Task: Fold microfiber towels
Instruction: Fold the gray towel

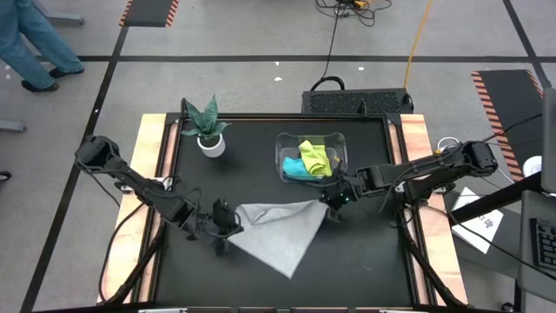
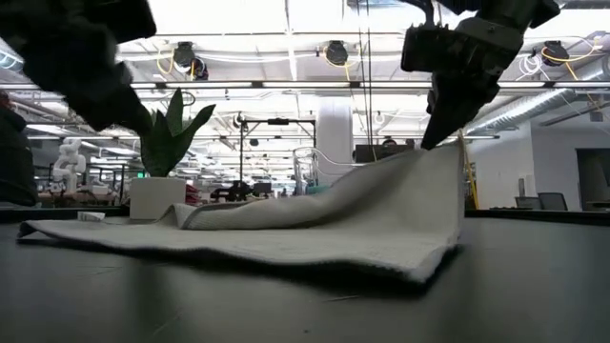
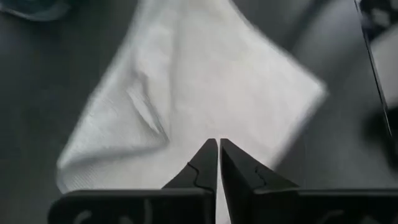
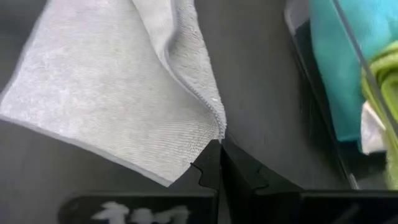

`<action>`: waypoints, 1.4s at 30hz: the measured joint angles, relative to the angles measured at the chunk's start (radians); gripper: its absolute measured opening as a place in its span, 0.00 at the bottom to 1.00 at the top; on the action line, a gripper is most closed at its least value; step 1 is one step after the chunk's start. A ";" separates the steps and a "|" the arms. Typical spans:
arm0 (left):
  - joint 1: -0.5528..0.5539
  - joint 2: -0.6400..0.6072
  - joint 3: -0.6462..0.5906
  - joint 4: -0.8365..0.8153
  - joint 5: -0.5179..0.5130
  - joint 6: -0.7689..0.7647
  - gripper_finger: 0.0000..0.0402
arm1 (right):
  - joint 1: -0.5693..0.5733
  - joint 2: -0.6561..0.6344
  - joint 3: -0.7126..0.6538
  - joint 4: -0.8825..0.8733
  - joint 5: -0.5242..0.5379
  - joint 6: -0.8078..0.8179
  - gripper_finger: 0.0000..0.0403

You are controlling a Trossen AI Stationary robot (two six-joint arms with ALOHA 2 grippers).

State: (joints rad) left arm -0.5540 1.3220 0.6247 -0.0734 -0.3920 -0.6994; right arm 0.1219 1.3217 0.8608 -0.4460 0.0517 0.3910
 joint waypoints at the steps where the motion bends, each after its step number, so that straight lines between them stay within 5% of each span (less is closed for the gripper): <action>1: -0.006 0.000 0.000 -0.014 0.029 0.023 0.05 | 0.001 0.000 0.000 0.008 0.000 -0.015 0.00; 10: -0.139 0.086 -0.001 -0.095 0.095 0.315 0.06 | 0.002 0.000 0.000 0.104 -0.002 -0.142 0.08; 17: -0.187 0.259 0.003 -0.101 0.016 0.234 0.09 | -0.011 0.000 0.000 0.109 -0.001 -0.121 0.09; 25: -0.233 0.223 -0.003 -0.105 -0.057 0.180 0.36 | -0.011 0.000 0.000 0.132 -0.002 -0.116 0.09; 31: -0.293 0.178 -0.001 -0.101 -0.106 0.303 0.53 | -0.011 0.000 0.000 0.135 -0.002 -0.115 0.09; 42: -0.305 0.266 0.003 -0.213 -0.226 0.352 0.47 | -0.011 0.000 0.000 0.136 -0.002 -0.115 0.10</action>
State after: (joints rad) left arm -0.8586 1.5882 0.6276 -0.2861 -0.6182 -0.3474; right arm 0.1108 1.3220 0.8608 -0.3096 0.0502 0.2760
